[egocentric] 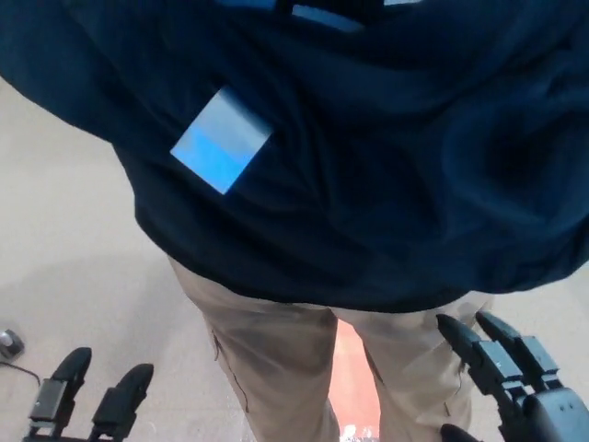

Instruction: A person hands a coat to the robot and the robot grabs it with both hands and holds it while the person wears the coat.

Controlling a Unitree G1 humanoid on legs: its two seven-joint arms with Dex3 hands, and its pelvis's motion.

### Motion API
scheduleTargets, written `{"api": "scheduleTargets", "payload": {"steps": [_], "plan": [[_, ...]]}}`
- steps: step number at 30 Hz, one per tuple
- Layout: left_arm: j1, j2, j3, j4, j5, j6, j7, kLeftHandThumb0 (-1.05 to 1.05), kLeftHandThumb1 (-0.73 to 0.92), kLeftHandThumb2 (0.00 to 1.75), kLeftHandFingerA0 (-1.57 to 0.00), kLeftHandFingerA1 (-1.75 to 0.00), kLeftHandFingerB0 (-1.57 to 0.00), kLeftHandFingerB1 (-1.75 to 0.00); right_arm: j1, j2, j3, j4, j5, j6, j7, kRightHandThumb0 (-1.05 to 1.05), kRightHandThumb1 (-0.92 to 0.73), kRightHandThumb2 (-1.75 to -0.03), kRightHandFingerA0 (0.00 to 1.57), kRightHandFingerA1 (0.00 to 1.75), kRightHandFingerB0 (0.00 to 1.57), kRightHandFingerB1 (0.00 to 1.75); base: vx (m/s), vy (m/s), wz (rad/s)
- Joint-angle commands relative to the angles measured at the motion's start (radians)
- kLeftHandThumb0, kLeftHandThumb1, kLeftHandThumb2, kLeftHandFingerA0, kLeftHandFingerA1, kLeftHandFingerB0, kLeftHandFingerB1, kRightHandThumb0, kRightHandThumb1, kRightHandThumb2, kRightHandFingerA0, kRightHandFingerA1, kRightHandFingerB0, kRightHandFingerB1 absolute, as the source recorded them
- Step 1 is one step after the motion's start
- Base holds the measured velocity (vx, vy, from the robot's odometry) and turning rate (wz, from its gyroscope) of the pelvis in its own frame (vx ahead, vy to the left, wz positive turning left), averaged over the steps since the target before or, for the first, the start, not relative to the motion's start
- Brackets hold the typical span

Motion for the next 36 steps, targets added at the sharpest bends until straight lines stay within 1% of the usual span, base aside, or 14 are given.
{"api": "scheduleTargets", "payload": {"steps": [1,5,8,12,14,17,19,22,24,27,29,30,35,36], "plan": [[0.022,0.023,-0.003,0.018,-0.037,0.059,-0.04,-0.66,0.84,0.66,-0.29,-0.34,-0.26,-0.3,0.024,-0.012,0.014,-0.009,0.015,0.097,0.116,-0.78,-0.73,-1.04,0.06,0.38,0.07,0.25,0.0,0.0,0.0],[-0.01,0.021,-0.012,0.044,-0.045,0.062,-0.048,-0.66,0.84,0.66,-0.28,-0.34,-0.26,-0.29,0.014,-0.013,0.006,-0.02,0.022,0.13,0.146,-0.8,-0.76,-1.06,0.06,0.34,0.06,0.22,0.0,0.0,0.0],[-0.025,0.03,-0.009,0.038,-0.058,0.083,-0.094,-0.67,0.85,0.66,-0.26,-0.33,-0.24,-0.29,0.009,-0.009,0.007,-0.037,0.01,0.187,0.186,-0.81,-0.77,-1.08,0.06,0.31,0.05,0.2,0.0,0.0,0.0],[-0.044,0.043,-0.006,0.035,-0.066,0.115,-0.131,-0.68,0.85,0.66,-0.29,-0.34,-0.27,-0.3,-0.008,0.003,0.021,-0.06,-0.015,0.273,0.246,-0.82,-0.77,-1.08,0.07,0.34,0.07,0.21,0.0,0.0,0.0],[-0.049,0.043,-0.007,0.039,-0.076,0.116,-0.142,-0.68,0.84,0.66,-0.31,-0.35,-0.3,-0.3,-0.009,0.003,0.034,-0.085,-0.024,0.342,0.319,-0.81,-0.77,-1.07,0.07,0.31,0.06,0.22,0.0,0.0,0.0],[-0.076,0.046,-0.008,0.044,-0.082,0.116,-0.158,-0.68,0.85,0.66,-0.31,-0.35,-0.31,-0.31,-0.03,-0.001,0.038,-0.101,-0.015,0.39,0.383,-0.8,-0.76,-1.07,0.06,0.3,0.06,0.22,0.0,0.0,0.0],[-0.166,0.051,-0.001,0.047,-0.092,0.134,-0.23,-0.7,0.87,0.67,-0.28,-0.33,-0.29,-0.3,-0.111,0.0,0.031,-0.094,-0.001,0.454,0.46,-0.81,-0.75,-1.06,0.06,0.3,0.06,0.21,0.0,0.0,0.0],[-0.25,0.051,0.001,0.05,-0.107,0.15,-0.302,-0.69,0.85,0.66,-0.29,-0.33,-0.3,-0.31,-0.171,-0.003,0.02,-0.087,0.01,0.507,0.513,-0.8,-0.74,-1.04,0.06,0.32,0.06,0.21,0.0,0.0,0.0],[-0.304,0.055,-0.008,0.048,-0.097,0.177,-0.356,-0.71,0.88,0.67,-0.29,-0.32,-0.31,-0.3,-0.204,-0.011,0.018,-0.09,-0.009,0.559,0.55,-0.81,-0.76,-1.07,0.06,0.3,0.05,0.2,0.0,0.0,0.0],[-0.316,0.06,-0.016,0.052,-0.1,0.169,-0.371,-0.71,0.87,0.67,-0.32,-0.33,-0.36,-0.32,-0.215,-0.02,0.025,-0.091,-0.01,0.604,0.604,-0.8,-0.74,-1.05,0.06,0.34,0.05,0.2,0.0,0.0,0.0],[-0.331,0.063,-0.019,0.056,-0.106,0.166,-0.392,-0.71,0.88,0.67,-0.3,-0.32,-0.35,-0.32,-0.233,-0.026,0.028,-0.09,-0.008,0.626,0.636,-0.8,-0.75,-1.05,0.06,0.34,0.05,0.2,0.0,0.0,0.0],[-0.337,0.069,-0.023,0.054,-0.11,0.163,-0.42,-0.7,0.89,0.68,-0.28,-0.31,-0.33,-0.31,-0.243,-0.03,0.035,-0.085,-0.013,0.638,0.654,-0.79,-0.73,-1.04,0.07,0.38,0.06,0.22,0.0,0.0,0.0],[-0.355,0.081,-0.046,0.065,-0.11,0.152,-0.474,-0.7,0.88,0.67,-0.3,-0.31,-0.35,-0.32,-0.283,-0.047,0.07,-0.061,-0.033,0.668,0.713,-0.78,-0.72,-1.03,0.07,0.36,0.07,0.26,0.0,0.0,0.0],[-0.359,0.084,-0.054,0.071,-0.106,0.149,-0.482,-0.71,0.89,0.67,-0.31,-0.31,-0.37,-0.32,-0.301,-0.052,0.087,-0.05,-0.054,0.677,0.727,-0.78,-0.72,-1.03,0.08,0.32,0.08,0.3,0.0,0.0,0.0]]}}
